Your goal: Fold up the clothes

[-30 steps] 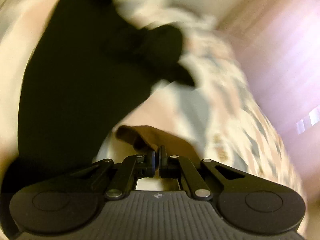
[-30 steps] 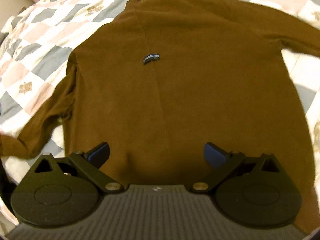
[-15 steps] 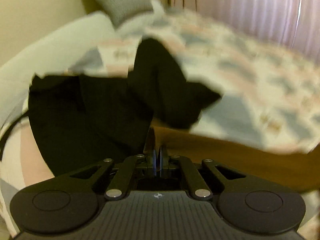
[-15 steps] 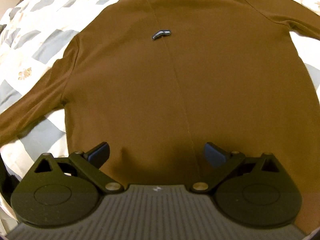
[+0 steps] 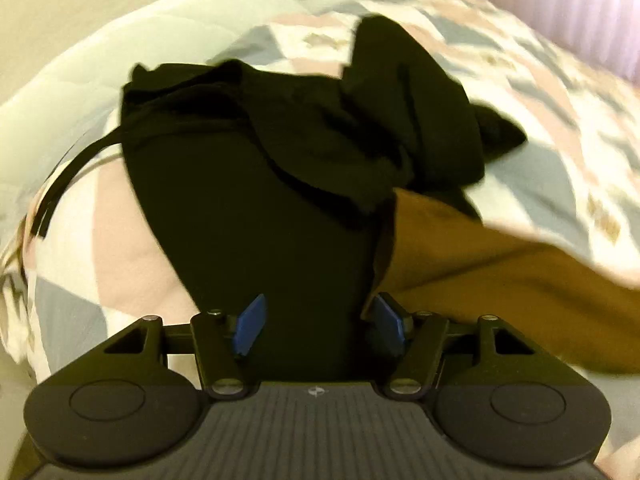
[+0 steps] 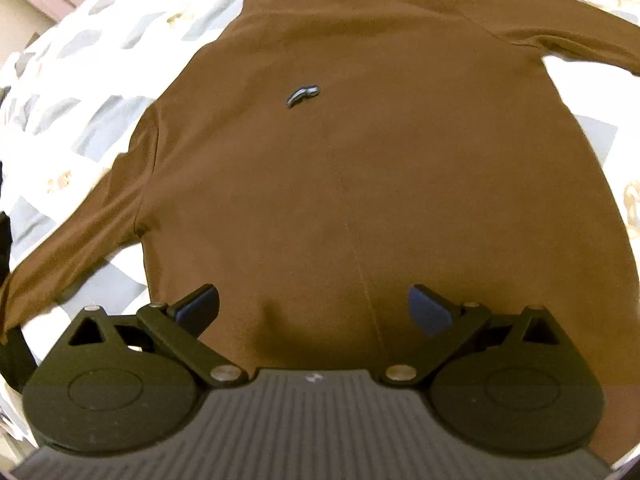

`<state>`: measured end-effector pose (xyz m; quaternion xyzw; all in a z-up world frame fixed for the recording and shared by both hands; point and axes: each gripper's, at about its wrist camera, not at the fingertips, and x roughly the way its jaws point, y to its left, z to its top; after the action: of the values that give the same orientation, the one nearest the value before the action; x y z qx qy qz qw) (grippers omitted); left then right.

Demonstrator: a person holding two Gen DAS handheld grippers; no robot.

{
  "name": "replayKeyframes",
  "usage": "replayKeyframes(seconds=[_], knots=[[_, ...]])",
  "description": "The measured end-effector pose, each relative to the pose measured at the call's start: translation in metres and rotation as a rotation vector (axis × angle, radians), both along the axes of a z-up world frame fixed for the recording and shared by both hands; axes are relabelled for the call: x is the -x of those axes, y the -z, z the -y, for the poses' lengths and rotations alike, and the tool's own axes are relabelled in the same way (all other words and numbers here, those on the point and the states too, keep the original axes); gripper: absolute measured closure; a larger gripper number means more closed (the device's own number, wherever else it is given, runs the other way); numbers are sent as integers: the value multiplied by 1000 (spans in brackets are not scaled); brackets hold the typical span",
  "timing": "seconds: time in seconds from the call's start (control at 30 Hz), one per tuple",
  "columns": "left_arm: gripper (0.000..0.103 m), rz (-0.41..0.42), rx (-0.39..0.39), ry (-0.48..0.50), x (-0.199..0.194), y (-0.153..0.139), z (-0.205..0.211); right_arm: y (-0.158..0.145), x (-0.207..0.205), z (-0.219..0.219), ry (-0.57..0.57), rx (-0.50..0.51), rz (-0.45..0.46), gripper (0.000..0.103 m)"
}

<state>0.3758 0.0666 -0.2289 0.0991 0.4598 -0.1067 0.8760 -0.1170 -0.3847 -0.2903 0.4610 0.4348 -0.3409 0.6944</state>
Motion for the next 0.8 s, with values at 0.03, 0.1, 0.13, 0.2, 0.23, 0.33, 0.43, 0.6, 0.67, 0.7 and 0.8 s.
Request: replayKeyframes(seconds=[0.03,0.1,0.13,0.2,0.23,0.33,0.43,0.6,0.67,0.7,0.8], knots=[[46,6,47,-9,1,-8,-1,-2,4,1,8,-3,5,3],[47,41,112,1,2,-21,3,-3,14,2,11,-10,10,2],[47,67,111,11,1,-26,9,-2,19,2,8,-11,2,2],[47,91,91,42,-12,-27,26,-1,29,2,3,-13,-16,2],[47,91,77,66,-21,-24,36,0,35,1,7,-10,-27,2],[63,54,-11,150,-45,-1,69,4,54,-2,44,-10,-64,2],[100,10,-70,211,-50,18,94,8,65,-4,92,-23,-82,2],[102,191,-20,137,-47,-2,82,-5,71,6,132,50,-43,2],[103,238,-65,40,-59,1,71,-14,74,16,139,84,-19,2],[103,241,-82,1,-65,5,66,-19,75,22,141,100,-4,2],[103,202,-153,-28,-71,26,64,-38,82,40,127,161,7,2]])
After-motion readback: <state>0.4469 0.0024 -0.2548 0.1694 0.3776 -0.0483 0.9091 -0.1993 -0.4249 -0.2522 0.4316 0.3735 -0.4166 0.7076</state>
